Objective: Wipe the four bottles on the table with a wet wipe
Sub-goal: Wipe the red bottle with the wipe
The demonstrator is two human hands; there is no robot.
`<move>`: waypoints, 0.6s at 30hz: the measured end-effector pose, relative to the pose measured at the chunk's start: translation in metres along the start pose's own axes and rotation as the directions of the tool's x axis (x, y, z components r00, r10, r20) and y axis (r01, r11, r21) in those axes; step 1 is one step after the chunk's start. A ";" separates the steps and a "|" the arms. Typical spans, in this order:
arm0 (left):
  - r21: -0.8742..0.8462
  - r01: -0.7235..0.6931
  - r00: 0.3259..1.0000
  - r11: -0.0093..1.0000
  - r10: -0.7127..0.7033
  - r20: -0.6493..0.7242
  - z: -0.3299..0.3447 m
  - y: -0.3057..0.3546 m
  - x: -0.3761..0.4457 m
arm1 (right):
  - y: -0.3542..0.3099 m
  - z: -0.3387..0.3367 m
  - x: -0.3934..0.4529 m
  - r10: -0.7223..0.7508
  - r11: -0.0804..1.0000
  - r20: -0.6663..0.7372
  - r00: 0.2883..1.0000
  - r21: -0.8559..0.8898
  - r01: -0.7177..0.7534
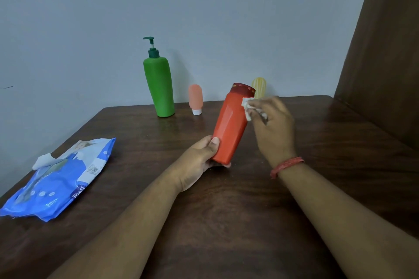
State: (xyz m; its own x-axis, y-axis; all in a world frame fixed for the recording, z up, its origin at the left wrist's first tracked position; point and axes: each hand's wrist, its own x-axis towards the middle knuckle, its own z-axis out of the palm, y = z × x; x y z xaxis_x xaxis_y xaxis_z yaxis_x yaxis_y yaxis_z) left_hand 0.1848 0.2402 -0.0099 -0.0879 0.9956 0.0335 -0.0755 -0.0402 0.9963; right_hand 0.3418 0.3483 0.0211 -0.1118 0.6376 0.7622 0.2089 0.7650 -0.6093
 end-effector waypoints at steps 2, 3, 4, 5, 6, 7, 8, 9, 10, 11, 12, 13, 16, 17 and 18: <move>0.019 0.014 1.000 1.000 -0.014 0.000 0.001 0.000 0.000 | -0.001 -0.001 0.001 0.041 0.999 -0.019 0.999 0.010 -0.041; 0.014 0.013 1.000 1.000 -0.013 -0.003 0.001 0.000 0.000 | -0.002 0.000 -0.001 0.042 0.999 -0.012 0.999 0.031 -0.041; -0.001 0.010 1.000 1.000 -0.010 -0.010 0.000 0.000 0.000 | -0.003 0.002 -0.006 0.036 0.998 0.013 0.999 0.056 -0.037; -0.031 0.005 1.000 1.000 -0.006 -0.020 0.000 0.000 -0.001 | -0.004 0.005 -0.011 0.024 0.997 0.055 0.998 0.070 -0.028; -0.069 0.000 0.999 0.998 -0.002 -0.034 0.000 0.001 -0.001 | -0.004 0.008 -0.015 0.008 0.998 0.105 0.994 0.068 -0.015; -0.103 -0.003 0.999 0.995 -0.002 -0.045 -0.001 0.002 -0.001 | -0.004 0.010 -0.018 -0.007 0.998 0.142 0.990 0.057 -0.001; -0.116 -0.001 0.999 0.993 -0.005 -0.049 -0.001 0.002 -0.001 | -0.004 0.011 -0.017 -0.009 0.999 0.147 0.989 0.053 0.001; -0.102 0.006 0.999 0.995 -0.010 -0.044 -0.001 0.002 -0.001 | -0.003 0.010 -0.014 0.002 0.998 0.117 0.993 0.060 -0.010; -0.065 0.012 0.999 0.998 -0.014 -0.030 -0.001 0.002 -0.001 | -0.001 0.007 -0.009 0.026 0.997 0.066 0.998 0.077 -0.031; -0.017 0.021 1.000 1.000 -0.021 -0.012 0.000 0.002 -0.001 | 0.000 0.003 -0.003 0.060 0.993 0.013 0.998 0.097 -0.061; 0.028 0.030 1.000 0.999 -0.030 0.007 0.000 0.002 -0.001 | 0.002 0.000 0.002 0.099 0.989 -0.024 0.995 0.114 -0.096; 0.058 0.037 0.999 0.998 -0.039 0.021 0.000 0.002 -0.001 | 0.004 -0.003 0.005 0.138 0.982 -0.037 0.990 0.132 -0.132; 0.019 0.023 1.000 1.000 -0.023 0.001 0.002 0.003 -0.002 | 0.005 0.001 -0.002 0.212 0.952 0.058 0.976 0.212 -0.219; -0.031 0.014 1.000 0.999 -0.015 -0.024 0.001 0.003 -0.002 | 0.004 0.004 -0.007 0.216 0.943 0.124 0.969 0.229 -0.239; -0.083 0.001 0.999 0.997 -0.006 -0.050 0.001 0.003 -0.001 | 0.003 0.008 -0.012 0.199 0.943 0.193 0.961 0.228 -0.242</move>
State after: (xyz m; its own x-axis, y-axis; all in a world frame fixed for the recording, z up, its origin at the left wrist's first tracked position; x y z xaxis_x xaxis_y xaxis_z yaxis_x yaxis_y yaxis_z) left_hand 0.1854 0.2391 -0.0068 -0.1372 0.9903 0.0239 -0.1575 -0.0457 0.9865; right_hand 0.3358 0.3434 0.0085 -0.2538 0.7826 0.5685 0.0029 0.5884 -0.8086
